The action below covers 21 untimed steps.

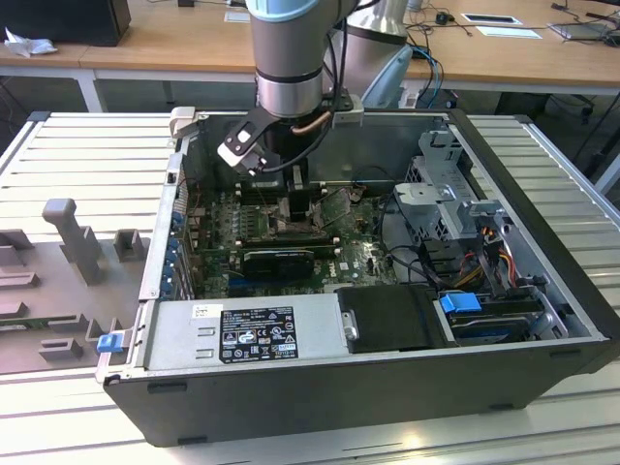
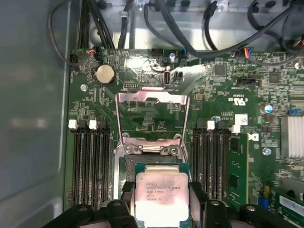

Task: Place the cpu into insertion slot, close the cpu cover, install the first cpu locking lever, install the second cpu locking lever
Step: 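Place the cpu into insertion slot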

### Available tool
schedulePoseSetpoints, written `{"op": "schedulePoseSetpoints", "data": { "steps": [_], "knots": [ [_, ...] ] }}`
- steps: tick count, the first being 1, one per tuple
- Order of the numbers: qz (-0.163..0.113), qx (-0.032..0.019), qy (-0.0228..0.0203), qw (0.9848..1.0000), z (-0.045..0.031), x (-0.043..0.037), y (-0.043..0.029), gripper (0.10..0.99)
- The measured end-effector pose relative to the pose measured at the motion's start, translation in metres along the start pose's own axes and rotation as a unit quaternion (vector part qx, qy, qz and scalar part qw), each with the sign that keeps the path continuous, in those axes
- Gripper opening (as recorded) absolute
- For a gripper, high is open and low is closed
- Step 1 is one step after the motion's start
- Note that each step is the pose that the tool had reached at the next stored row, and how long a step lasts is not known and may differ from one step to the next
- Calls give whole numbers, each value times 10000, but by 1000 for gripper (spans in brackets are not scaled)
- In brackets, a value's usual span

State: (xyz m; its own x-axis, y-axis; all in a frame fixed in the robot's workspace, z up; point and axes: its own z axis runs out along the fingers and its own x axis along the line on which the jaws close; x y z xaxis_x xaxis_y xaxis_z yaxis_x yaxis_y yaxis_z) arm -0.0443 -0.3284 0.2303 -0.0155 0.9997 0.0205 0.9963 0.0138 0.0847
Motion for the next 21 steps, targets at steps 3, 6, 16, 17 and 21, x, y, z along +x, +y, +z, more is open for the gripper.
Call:
{"op": "schedulePoseSetpoints", "data": {
  "steps": [3, 6, 16, 17, 21],
  "knots": [
    [-1, 1, -1, 10000, 53, 19, -4, 541],
    [-1, 0, 1, 10000, 86, 45, -7, 541],
    [133, -2, -20, 9999, 309, 92, -43, 541],
    [133, -2, -21, 9999, 311, 92, -43, 541],
    [134, -3, -21, 9999, 314, 92, -44, 549]
  ]
}}
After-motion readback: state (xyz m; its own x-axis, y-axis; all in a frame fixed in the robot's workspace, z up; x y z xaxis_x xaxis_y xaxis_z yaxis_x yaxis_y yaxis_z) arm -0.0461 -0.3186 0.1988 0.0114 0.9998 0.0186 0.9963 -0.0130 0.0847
